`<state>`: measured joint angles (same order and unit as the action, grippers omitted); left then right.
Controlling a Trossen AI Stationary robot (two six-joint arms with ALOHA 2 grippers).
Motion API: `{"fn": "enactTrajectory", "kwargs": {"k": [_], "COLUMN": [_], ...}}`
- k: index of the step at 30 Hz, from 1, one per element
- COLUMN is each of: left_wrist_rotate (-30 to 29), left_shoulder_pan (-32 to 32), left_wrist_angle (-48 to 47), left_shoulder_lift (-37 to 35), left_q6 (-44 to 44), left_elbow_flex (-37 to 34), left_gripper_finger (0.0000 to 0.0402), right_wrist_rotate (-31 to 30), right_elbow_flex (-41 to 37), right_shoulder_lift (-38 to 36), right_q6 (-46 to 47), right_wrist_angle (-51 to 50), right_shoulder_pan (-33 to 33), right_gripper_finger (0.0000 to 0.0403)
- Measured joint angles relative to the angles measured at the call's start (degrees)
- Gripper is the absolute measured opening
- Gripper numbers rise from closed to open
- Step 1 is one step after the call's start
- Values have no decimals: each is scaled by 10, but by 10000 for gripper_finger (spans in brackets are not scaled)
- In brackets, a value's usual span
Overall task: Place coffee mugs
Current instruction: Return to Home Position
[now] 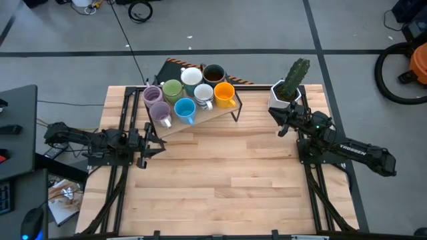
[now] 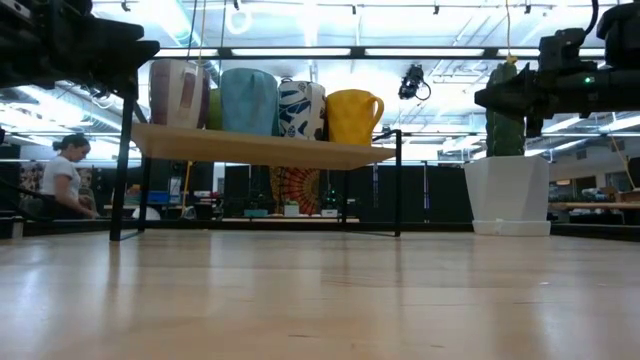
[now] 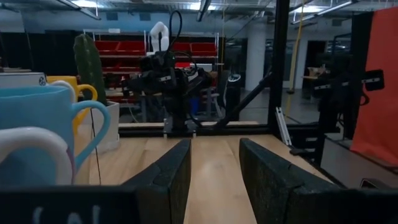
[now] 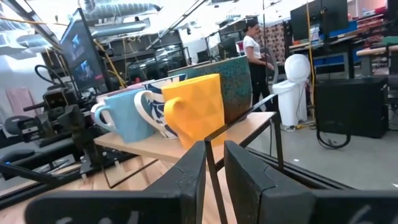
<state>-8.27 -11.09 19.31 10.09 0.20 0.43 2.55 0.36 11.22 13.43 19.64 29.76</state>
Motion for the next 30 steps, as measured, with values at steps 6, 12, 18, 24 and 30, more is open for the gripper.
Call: {"fn": "enactTrajectory", "kwargs": {"k": [6, 12, 18, 24, 30], "left_wrist_rotate": [0, 0, 0, 0, 0], "left_shoulder_pan": [0, 0, 0, 0, 0], "left_wrist_angle": [0, 0, 1, 1, 1], "left_shoulder_lift": [0, 0, 0, 0, 0], "left_q6": [-10, -10, -10, -10, -10], "left_elbow_flex": [0, 0, 0, 0, 0], "left_gripper_finger": [141, 141, 141, 141, 141], "right_wrist_rotate": [0, 0, 0, 0, 0], "right_elbow_flex": [0, 0, 0, 0, 0], "right_shoulder_lift": [0, 0, 0, 0, 0], "right_q6": [0, 0, 0, 0, 0], "right_wrist_angle": [0, 0, 0, 0, 0], "right_shoulder_pan": [0, 0, 0, 0, 0], "right_gripper_finger": [64, 65, 66, 66, 66]}}
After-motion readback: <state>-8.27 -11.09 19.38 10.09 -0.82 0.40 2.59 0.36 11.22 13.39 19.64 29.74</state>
